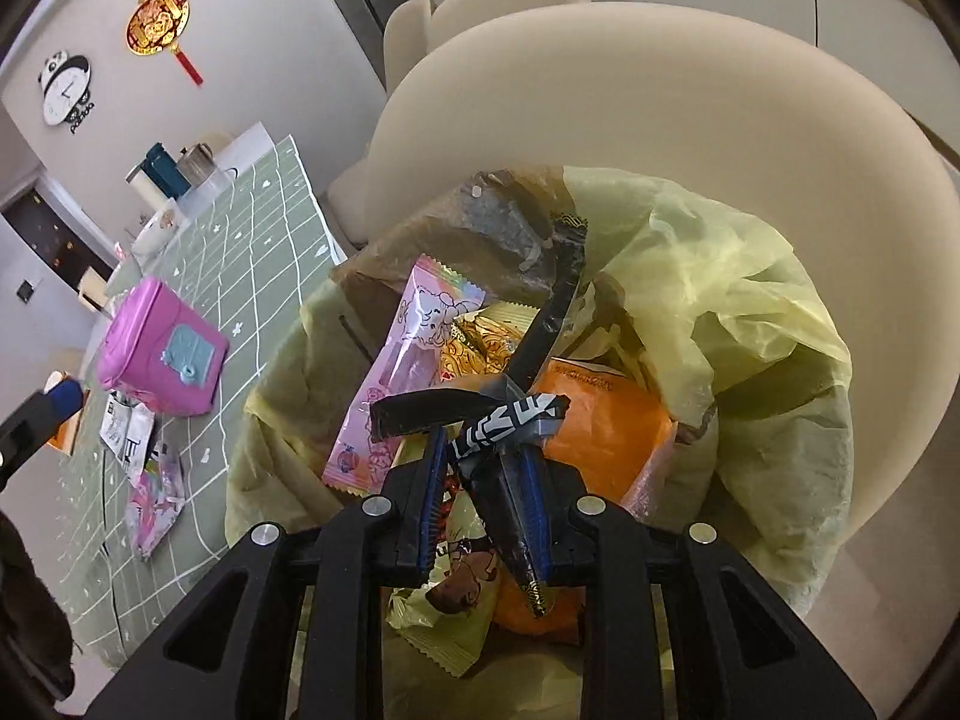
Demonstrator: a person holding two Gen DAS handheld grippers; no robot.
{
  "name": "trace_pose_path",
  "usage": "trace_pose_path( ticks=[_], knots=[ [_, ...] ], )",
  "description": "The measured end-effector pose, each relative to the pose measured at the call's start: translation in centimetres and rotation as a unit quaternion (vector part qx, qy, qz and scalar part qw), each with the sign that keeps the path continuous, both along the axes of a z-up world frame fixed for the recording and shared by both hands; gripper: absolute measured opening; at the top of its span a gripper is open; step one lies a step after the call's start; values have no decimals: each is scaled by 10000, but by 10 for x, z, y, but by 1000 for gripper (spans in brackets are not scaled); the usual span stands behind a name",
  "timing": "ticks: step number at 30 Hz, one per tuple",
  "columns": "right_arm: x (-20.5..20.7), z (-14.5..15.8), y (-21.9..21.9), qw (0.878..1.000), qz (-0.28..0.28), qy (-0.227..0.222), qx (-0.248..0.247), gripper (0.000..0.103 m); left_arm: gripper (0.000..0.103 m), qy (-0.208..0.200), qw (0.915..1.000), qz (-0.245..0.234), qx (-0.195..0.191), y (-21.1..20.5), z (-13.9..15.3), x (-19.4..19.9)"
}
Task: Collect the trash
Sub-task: 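Move both open grippers back over the table toward the green-white packet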
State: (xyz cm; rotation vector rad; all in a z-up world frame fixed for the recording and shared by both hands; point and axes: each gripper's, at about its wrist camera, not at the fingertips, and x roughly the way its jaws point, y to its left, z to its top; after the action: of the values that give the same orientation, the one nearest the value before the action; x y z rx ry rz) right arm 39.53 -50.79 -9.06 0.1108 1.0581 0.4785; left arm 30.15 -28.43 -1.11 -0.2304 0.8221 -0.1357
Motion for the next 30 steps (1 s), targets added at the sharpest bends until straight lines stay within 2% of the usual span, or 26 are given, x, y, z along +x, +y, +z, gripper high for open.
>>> trace_pose_path(
  ticks=[3, 4, 5, 11, 18, 23, 25, 27, 28, 30],
  knots=[
    [-5, 1, 1, 9999, -80, -76, -73, 30, 48, 99, 9995, 313, 11, 23, -5, -18],
    [-8, 4, 1, 9998, -90, -154, -93, 39, 48, 138, 9990, 431, -15, 31, -6, -25],
    [-11, 7, 1, 9996, -92, -236, -100, 45, 48, 169, 9984, 541, -35, 38, -8, -32],
    [-40, 34, 3, 9963, -126, -785, -332, 47, 49, 398, 9915, 1236, -11, 93, -22, -81],
    [-77, 68, 24, 9924, 51, -1230, -91, 50, 49, 510, 9858, 1575, 269, 155, -28, -112],
    [-112, 76, 66, 9901, 347, -1357, 110, 50, 52, 403, 9912, 1159, 489, 186, -26, -98],
    [-129, 74, 88, 9908, 449, -1267, 166, 50, 56, 490, 9948, 740, 493, 197, -30, -78],
    [-142, 70, 105, 9918, 536, -1104, 359, 54, 56, 563, 9958, 251, 678, 202, -37, -53],
    [-148, 68, 113, 9922, 567, -1027, 433, 59, 56, 608, 9951, 51, 773, 205, -41, -41],
    [-161, 64, 130, 9932, 604, -917, 392, 60, 56, 667, 9931, -204, 943, 212, -51, -18]
  ],
)
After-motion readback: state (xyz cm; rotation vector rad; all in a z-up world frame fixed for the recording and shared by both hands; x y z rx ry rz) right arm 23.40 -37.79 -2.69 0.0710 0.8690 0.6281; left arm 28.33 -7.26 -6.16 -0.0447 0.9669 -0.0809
